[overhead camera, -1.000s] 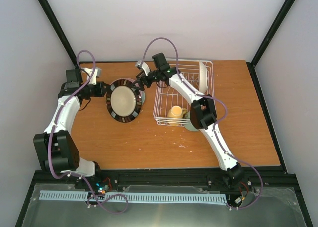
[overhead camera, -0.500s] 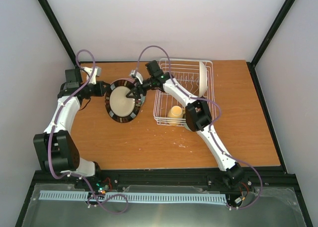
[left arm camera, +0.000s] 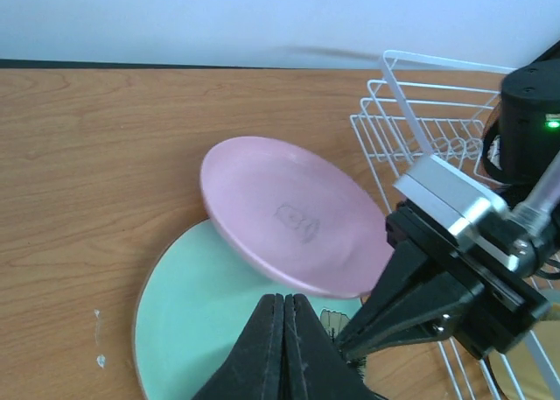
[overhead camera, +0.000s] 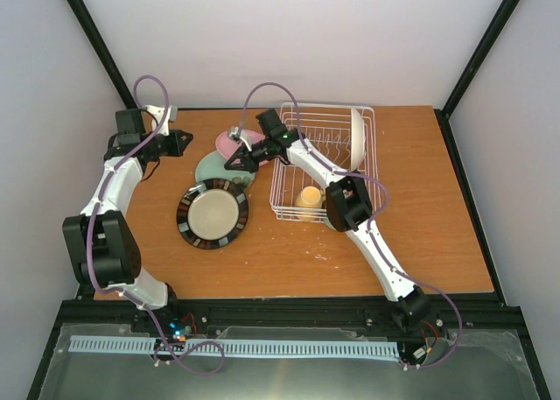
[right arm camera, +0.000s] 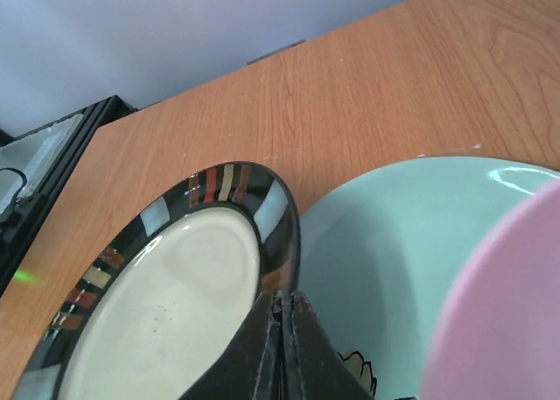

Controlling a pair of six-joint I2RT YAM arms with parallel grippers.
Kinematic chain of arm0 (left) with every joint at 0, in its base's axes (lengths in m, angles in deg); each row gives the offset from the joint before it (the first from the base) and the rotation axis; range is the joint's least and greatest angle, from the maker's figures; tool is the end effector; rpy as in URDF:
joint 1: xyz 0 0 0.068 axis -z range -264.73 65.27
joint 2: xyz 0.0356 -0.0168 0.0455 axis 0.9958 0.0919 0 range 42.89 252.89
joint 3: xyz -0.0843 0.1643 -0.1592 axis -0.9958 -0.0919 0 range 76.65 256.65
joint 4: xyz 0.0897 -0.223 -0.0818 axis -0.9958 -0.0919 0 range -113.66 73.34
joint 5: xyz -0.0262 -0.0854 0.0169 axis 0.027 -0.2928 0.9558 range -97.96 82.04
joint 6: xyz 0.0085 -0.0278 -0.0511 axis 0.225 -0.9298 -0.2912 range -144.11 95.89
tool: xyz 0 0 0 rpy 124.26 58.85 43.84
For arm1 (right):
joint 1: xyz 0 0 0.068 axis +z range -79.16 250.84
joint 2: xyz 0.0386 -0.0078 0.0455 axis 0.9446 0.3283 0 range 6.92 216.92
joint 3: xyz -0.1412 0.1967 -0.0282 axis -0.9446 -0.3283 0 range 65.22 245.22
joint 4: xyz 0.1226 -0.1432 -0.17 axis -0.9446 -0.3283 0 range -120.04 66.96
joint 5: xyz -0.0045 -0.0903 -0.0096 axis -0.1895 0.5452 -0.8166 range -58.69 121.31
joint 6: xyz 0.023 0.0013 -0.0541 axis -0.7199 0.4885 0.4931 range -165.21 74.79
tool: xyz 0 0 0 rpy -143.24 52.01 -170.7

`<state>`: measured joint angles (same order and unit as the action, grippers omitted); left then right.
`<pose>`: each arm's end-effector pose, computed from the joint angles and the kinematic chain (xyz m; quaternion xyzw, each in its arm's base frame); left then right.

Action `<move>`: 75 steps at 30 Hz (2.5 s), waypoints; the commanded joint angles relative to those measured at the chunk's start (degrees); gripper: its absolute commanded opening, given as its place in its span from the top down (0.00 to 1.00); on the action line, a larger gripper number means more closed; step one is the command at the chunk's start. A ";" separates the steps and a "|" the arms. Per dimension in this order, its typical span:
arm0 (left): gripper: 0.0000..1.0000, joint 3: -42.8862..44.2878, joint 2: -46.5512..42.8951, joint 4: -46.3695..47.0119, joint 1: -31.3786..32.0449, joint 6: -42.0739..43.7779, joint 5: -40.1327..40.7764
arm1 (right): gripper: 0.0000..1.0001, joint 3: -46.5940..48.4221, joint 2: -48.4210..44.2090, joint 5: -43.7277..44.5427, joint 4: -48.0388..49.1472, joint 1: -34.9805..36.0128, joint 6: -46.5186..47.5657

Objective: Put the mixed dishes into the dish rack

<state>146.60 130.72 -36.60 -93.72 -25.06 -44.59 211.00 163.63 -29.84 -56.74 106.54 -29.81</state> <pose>0.3403 0.0280 0.2652 0.0637 0.8614 -0.2522 0.4363 0.4216 0.3490 0.1536 -0.5197 0.6320 0.5204 0.2442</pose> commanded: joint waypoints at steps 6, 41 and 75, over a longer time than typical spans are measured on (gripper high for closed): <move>1.00 6.24 9.26 -11.69 0.03 3.56 9.05 | 0.97 0.74 -1.24 3.50 -3.58 0.33 3.07; 0.41 -5.69 8.89 -23.09 -9.62 28.98 -3.00 | 0.58 -33.31 -43.69 12.09 -6.47 -12.34 9.89; 0.99 0.11 22.92 -30.26 -10.07 33.40 -15.65 | 0.55 -34.49 -40.26 9.84 -6.56 -14.44 9.54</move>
<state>143.96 153.14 -67.29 -103.38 5.63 -61.87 176.88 122.34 -18.80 -63.53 92.60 -19.78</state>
